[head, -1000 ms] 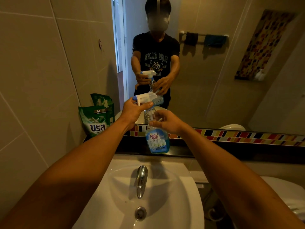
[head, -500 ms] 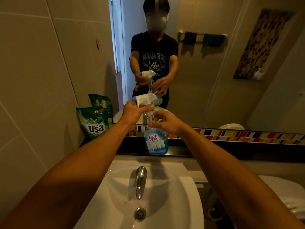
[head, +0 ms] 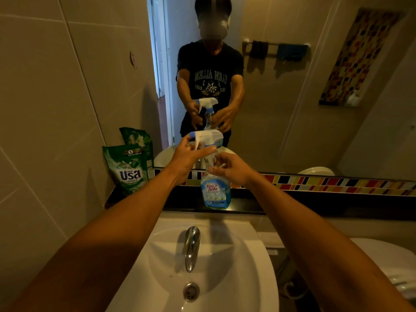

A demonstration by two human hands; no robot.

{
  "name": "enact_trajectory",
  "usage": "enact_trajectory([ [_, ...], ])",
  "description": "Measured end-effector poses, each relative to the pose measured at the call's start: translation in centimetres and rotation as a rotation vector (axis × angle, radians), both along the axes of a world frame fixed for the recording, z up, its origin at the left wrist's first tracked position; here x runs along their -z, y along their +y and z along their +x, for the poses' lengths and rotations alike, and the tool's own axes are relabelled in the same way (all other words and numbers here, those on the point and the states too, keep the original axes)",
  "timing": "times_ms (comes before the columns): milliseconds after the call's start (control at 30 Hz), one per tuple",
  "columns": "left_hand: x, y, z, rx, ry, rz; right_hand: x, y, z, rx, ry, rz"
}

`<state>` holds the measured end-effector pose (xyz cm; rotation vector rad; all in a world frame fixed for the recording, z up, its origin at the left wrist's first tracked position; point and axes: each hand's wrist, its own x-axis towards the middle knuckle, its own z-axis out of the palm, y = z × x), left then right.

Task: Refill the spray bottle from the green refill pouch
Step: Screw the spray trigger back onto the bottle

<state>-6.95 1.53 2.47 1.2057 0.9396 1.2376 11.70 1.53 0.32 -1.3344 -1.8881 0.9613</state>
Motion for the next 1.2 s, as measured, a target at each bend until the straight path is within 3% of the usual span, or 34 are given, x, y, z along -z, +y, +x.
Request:
enact_trajectory([
  [233,6.7,-2.8,-0.8,-0.125,0.148,-0.223,1.8,0.6,2.2,0.090,0.018,-0.074],
  [433,10.4,-3.9,1.5,-0.005,0.309,-0.287,3.1,1.2,3.5,0.094,0.043,-0.101],
  [633,11.2,-3.0,4.6,0.090,0.270,-0.309,4.9,2.2,3.9,0.117,0.087,-0.120],
  [1200,15.6,1.5,7.5,0.022,0.194,-0.316,7.9,6.2,6.0,0.057,0.135,-0.229],
])
